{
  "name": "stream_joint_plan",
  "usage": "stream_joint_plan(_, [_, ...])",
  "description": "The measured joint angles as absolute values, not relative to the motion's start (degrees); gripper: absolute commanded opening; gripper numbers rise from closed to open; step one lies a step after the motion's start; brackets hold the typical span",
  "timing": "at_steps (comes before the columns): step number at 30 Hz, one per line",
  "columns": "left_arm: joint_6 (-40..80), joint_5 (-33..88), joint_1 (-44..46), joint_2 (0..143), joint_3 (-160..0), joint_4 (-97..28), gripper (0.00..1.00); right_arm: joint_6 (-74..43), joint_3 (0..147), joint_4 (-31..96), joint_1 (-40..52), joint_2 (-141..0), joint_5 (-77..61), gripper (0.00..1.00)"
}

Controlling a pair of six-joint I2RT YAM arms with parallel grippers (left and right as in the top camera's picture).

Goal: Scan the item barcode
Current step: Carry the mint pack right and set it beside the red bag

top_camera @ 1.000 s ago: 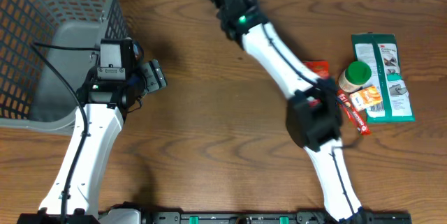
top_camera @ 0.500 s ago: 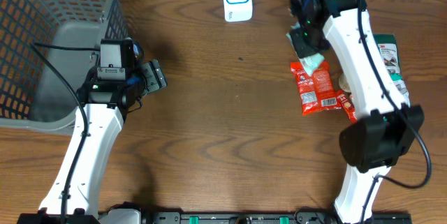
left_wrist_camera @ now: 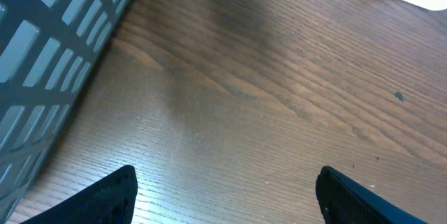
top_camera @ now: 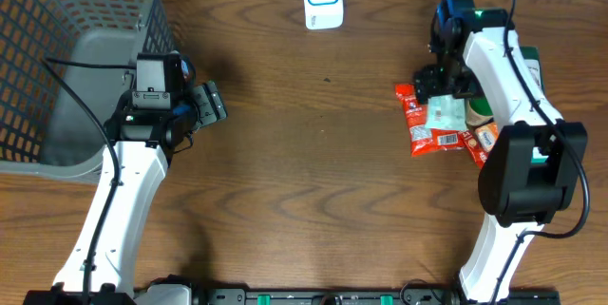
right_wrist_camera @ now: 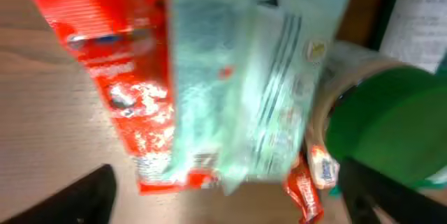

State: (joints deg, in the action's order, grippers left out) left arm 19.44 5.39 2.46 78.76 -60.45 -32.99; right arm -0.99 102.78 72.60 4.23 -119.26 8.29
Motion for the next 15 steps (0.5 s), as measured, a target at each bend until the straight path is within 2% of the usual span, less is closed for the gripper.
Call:
stream_joint_plan(5, [19.44,5.39,2.46,78.76,-60.45,-32.99,0.82,-0.62,109.78,73.28,4.23,-119.24,7.27,0.99])
stream_joint_plan(15, [19.44,5.41,2.46,78.76,-60.45,-32.99,0.82,-0.62,110.19,73.43,4.23,-119.20,7.11,0.99])
